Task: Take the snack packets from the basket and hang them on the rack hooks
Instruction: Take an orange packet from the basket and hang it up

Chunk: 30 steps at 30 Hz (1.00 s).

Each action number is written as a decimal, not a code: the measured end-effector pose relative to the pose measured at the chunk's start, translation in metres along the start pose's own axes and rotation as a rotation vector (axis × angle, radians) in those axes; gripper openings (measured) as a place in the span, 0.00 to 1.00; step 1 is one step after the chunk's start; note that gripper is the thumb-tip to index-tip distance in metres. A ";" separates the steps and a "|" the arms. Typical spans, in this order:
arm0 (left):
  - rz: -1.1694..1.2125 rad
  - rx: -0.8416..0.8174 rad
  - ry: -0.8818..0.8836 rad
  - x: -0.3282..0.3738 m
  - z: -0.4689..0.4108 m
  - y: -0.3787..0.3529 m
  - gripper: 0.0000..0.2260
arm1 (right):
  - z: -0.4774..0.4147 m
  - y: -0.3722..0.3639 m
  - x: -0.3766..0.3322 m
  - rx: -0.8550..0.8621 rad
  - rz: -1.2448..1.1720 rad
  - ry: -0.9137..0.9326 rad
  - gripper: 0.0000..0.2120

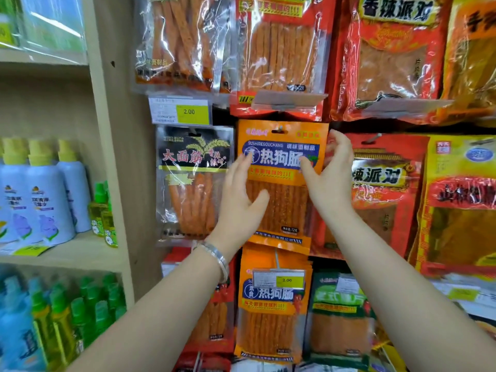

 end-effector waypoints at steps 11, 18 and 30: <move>-0.313 -0.303 0.076 -0.056 0.037 -0.046 0.36 | 0.027 -0.017 0.044 -0.310 0.767 0.392 0.28; -0.368 -0.409 0.173 -0.070 0.007 -0.067 0.38 | 0.004 -0.037 0.059 -0.450 0.932 0.326 0.29; -0.252 -0.436 0.240 -0.043 -0.005 -0.050 0.30 | 0.003 -0.024 0.036 -0.560 0.752 0.238 0.22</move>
Point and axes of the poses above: each hand's wrist, its own z-axis away from the middle knuckle, its own y-axis out of the back of the hand, x = y × z, the point moved 1 cm from there along -z, towards the middle knuckle, and after that the axes turned 4 degrees about -z, right-handed, at the moved point
